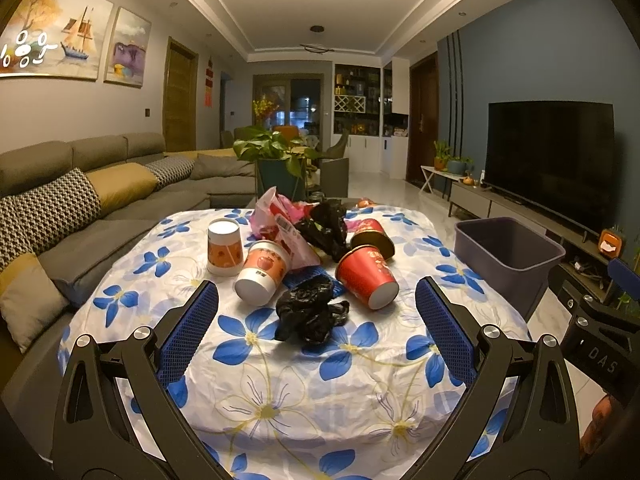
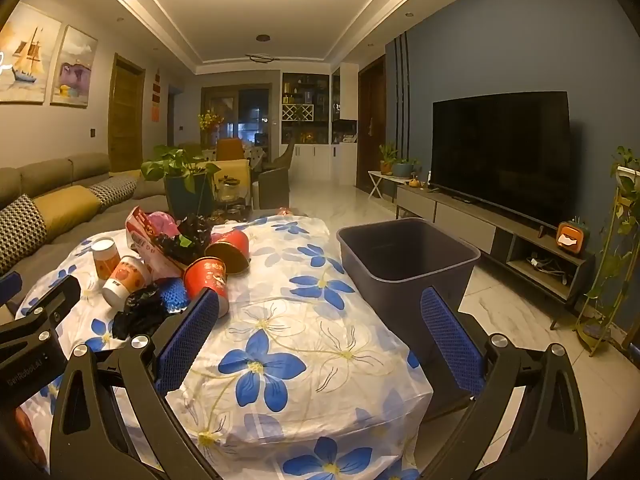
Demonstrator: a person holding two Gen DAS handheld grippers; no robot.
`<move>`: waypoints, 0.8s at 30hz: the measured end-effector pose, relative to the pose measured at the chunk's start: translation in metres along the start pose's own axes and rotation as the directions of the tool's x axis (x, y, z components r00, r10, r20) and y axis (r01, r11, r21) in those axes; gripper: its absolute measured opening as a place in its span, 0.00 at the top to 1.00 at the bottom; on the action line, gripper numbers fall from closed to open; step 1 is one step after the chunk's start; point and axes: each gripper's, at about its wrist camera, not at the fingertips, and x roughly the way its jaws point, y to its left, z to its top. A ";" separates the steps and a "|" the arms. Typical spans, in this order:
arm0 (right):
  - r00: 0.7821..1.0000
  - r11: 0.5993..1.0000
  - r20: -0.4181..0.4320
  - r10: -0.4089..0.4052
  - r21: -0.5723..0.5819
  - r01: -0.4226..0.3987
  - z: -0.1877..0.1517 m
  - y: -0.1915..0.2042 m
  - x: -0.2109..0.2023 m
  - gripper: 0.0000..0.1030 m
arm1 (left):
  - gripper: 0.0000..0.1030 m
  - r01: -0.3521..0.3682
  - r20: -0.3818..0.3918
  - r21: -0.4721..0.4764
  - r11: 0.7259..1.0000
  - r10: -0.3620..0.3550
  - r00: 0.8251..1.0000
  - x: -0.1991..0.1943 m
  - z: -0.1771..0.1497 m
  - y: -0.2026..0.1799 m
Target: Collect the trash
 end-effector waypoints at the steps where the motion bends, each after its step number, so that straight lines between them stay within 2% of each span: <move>1: 1.000 1.000 0.002 -0.001 0.000 0.001 0.001 -0.001 0.000 0.05 | 0.06 -0.001 -0.001 -0.001 1.000 0.001 1.000 0.000 0.000 0.000; 24: 0.999 1.000 0.031 -0.007 -0.004 0.007 0.006 0.001 -0.001 0.05 | 0.06 -0.001 -0.015 -0.023 1.000 0.000 1.000 0.004 0.001 0.001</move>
